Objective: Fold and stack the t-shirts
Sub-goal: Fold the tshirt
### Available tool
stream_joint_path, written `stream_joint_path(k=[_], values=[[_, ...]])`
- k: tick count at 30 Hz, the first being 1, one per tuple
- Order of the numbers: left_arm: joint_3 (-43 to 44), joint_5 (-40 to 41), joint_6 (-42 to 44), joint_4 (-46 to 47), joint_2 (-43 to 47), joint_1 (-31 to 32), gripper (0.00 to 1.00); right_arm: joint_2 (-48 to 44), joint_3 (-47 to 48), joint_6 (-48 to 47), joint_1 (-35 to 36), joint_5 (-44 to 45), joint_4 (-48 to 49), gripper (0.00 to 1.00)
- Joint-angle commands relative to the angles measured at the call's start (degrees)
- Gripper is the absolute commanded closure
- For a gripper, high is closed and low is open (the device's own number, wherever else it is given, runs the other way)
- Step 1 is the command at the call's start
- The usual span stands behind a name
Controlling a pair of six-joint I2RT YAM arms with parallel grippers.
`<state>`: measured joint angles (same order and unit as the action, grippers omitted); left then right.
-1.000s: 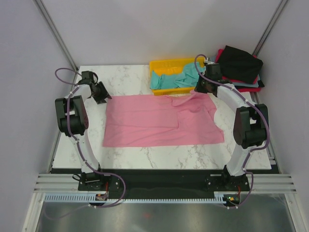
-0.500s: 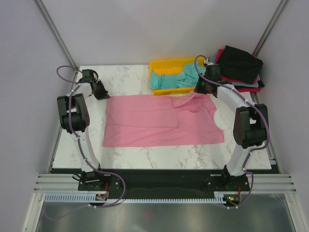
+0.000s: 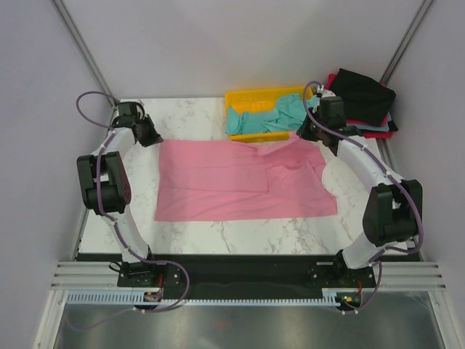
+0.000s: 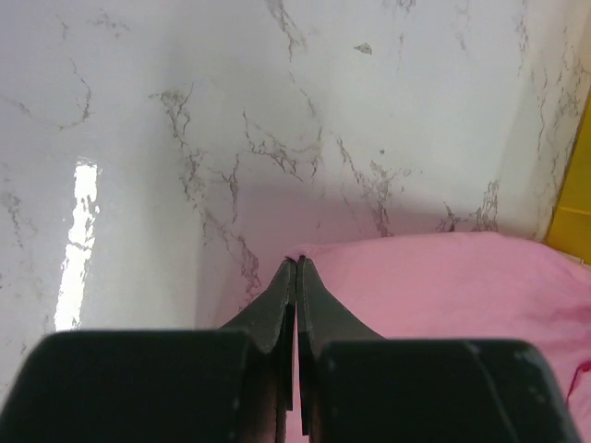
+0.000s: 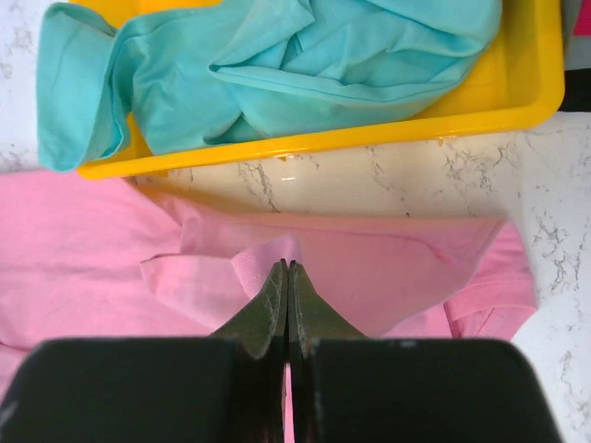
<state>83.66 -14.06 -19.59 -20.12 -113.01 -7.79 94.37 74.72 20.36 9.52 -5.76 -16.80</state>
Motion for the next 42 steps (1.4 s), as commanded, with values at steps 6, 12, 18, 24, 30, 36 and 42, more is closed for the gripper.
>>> stream_joint_path(k=[6, 12, 18, 24, 30, 36, 42], values=[[-8.0, 2.9, 4.1, 6.7, 10.4, -0.2, 0.98, -8.3, -7.0, 0.6, -0.4, 2.0, 1.4, 1.00], [-13.5, 2.3, 4.4, 9.0, 14.4, -0.6, 0.98, -12.6, -11.7, 1.2, -0.6, 3.2, 1.3, 1.00], [-16.3, 2.0, 4.5, 9.0, 16.9, -0.9, 0.98, -17.8, -16.5, 1.1, -0.9, 3.9, 1.2, 1.00], [-18.6, 1.6, 4.5, 8.3, 20.1, -1.0, 0.98, -22.0, -20.4, 1.5, -0.9, 4.6, -0.4, 1.00], [-21.9, 1.8, 3.0, 4.5, 22.7, -1.0, 0.92, -24.4, -27.0, 4.5, -1.2, 10.6, -0.3, 0.95], [-27.0, 6.9, 0.3, -0.9, 31.9, -1.3, 0.55, -29.8, -36.1, 10.8, -1.7, 13.9, -0.3, 0.36], [-29.1, 6.8, -0.3, -1.7, 39.1, -1.1, 0.12, -31.6, -34.8, 10.9, -2.2, 13.1, 0.4, 0.30]])
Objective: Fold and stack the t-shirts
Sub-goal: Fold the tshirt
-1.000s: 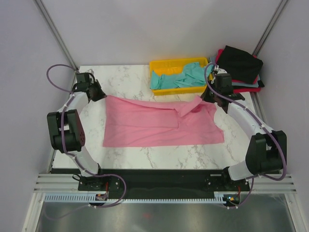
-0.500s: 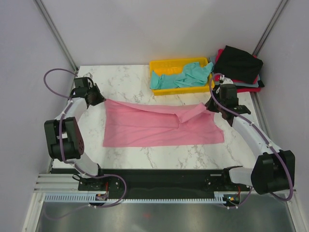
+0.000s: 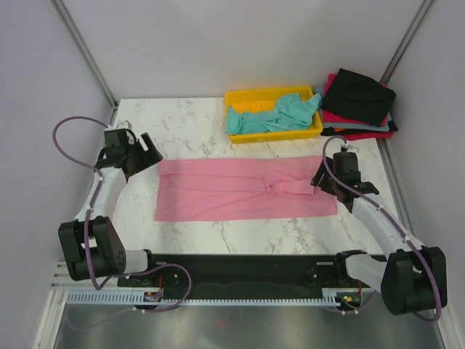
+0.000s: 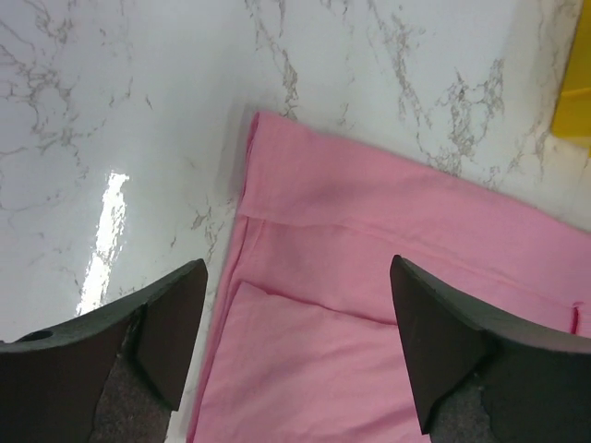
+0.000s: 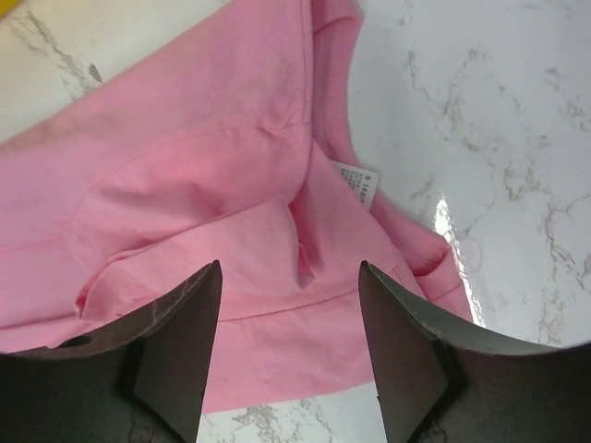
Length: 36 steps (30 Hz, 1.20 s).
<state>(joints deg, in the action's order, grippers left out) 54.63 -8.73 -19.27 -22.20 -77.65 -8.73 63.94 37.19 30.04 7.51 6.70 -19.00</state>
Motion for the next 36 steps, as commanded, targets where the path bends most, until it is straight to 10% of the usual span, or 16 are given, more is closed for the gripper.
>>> stream_joint_path(k=[1, 9, 22, 36], values=[[0.0, 1.3, -0.9, 0.6, 4.3, -0.1, 0.14, 0.1, 4.0, 1.2, -0.1, -2.5, 3.2, 0.32], [6.1, -1.4, -1.3, 1.1, -3.5, 6.1, 0.22, 12.1, 8.4, 0.8, 3.8, -13.2, 8.2, 0.35], [6.0, -0.4, 0.3, -4.5, 0.8, 12.0, 0.27, 32.3, 22.8, -6.9, 13.1, -3.3, 1.4, 0.55], [6.6, -1.1, -0.2, -4.5, 2.8, 12.2, 0.27, 5.7, 8.7, 1.6, 23.2, 0.7, -14.0, 0.57]])
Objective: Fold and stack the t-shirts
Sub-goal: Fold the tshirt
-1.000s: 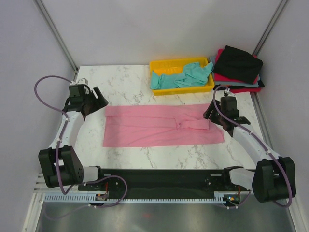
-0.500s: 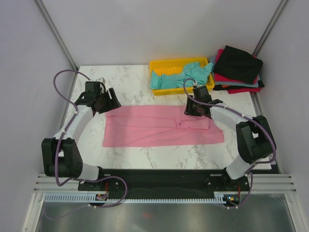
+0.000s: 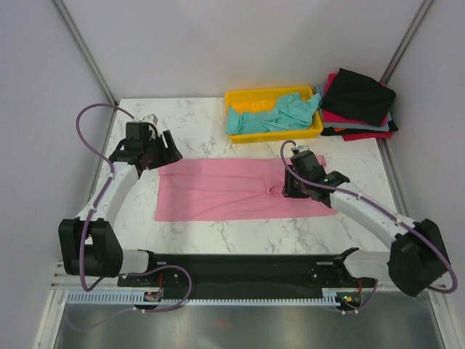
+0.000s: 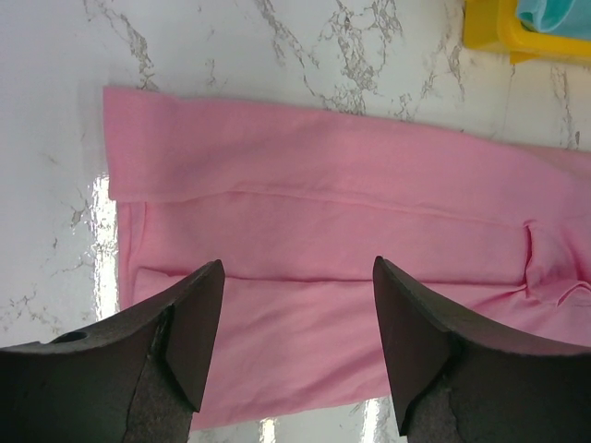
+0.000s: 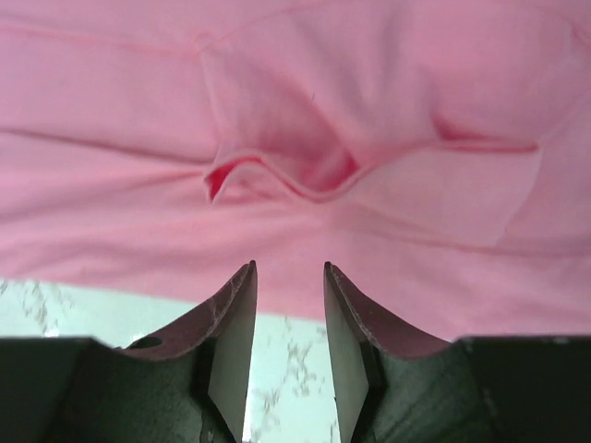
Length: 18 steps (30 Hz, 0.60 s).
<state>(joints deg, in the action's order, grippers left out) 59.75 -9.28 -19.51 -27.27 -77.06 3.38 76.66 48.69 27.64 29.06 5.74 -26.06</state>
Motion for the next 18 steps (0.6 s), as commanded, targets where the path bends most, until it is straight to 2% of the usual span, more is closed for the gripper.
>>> stream_joint_path(k=[1, 4, 7, 9, 13, 16, 18], values=[[1.4, -0.6, 0.1, 0.5, 2.4, 0.1, 0.27, -9.0, -3.7, 5.7, 2.4, 1.6, -8.4, 0.57], [1.4, -0.9, -0.1, 0.5, 2.8, 0.1, 0.27, -15.7, -6.1, 7.5, 3.6, 0.9, -10.4, 0.55], [1.6, -1.3, -0.2, 0.5, 2.8, 0.1, 0.27, -14.6, -2.6, 6.4, 3.6, 6.4, -9.6, 0.52], [1.5, -1.3, -0.2, 0.5, 3.0, 0.1, 0.27, -7.5, 1.2, 3.3, 3.1, 9.4, -6.8, 0.54], [0.7, -0.7, -0.1, 0.5, 3.5, 0.5, 0.27, 8.9, 16.2, -1.0, 1.6, 11.5, -5.3, 0.59], [0.5, 0.3, 0.2, 0.6, 4.0, 1.3, 0.28, 17.7, 19.9, -1.9, 1.0, 11.2, -4.7, 0.60], [0.4, 0.9, 0.4, 0.6, 4.4, 2.0, 0.28, 20.3, 17.3, -1.3, 1.0, 10.2, -3.3, 0.61]])
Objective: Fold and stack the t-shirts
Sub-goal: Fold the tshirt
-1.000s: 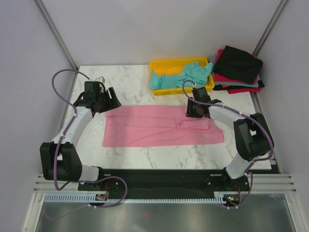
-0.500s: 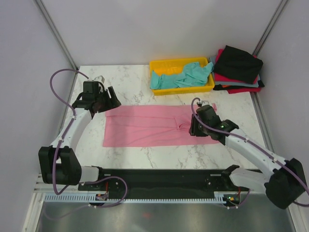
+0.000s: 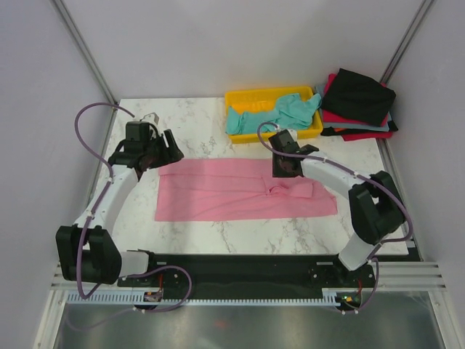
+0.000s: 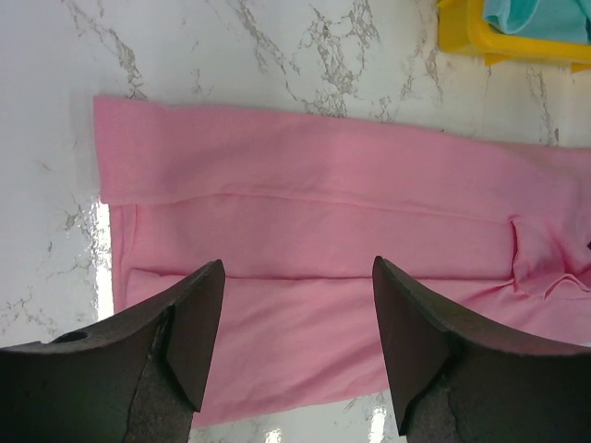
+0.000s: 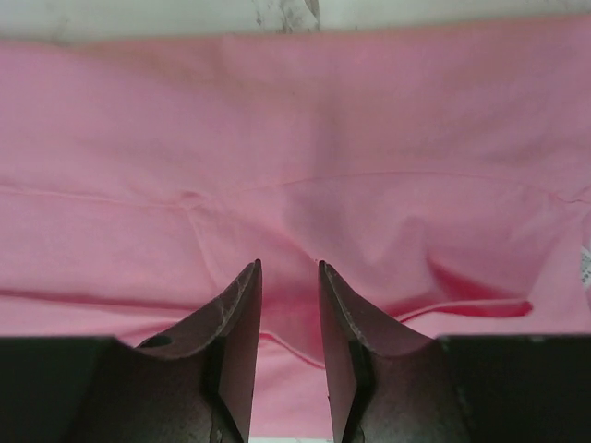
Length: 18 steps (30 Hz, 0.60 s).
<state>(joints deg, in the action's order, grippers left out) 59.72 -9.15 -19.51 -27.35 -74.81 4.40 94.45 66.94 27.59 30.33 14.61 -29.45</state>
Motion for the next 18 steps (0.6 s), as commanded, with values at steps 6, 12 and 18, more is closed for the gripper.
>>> stream_joint_path(k=[6, 12, 18], values=[[0.7, 1.6, 0.4, 0.5, 2.2, 1.0, 0.27, -10.4, -17.8, 5.9, 3.0, -2.0, 2.7, 0.62], [1.3, 1.2, 0.3, 0.3, 1.9, 1.0, 0.27, -30.6, -26.3, 12.7, 7.6, -3.9, -6.8, 0.61], [2.1, 0.1, 0.5, 0.3, -0.6, 1.1, 0.27, -36.8, -22.3, 11.6, 7.7, 0.5, -10.0, 0.56]])
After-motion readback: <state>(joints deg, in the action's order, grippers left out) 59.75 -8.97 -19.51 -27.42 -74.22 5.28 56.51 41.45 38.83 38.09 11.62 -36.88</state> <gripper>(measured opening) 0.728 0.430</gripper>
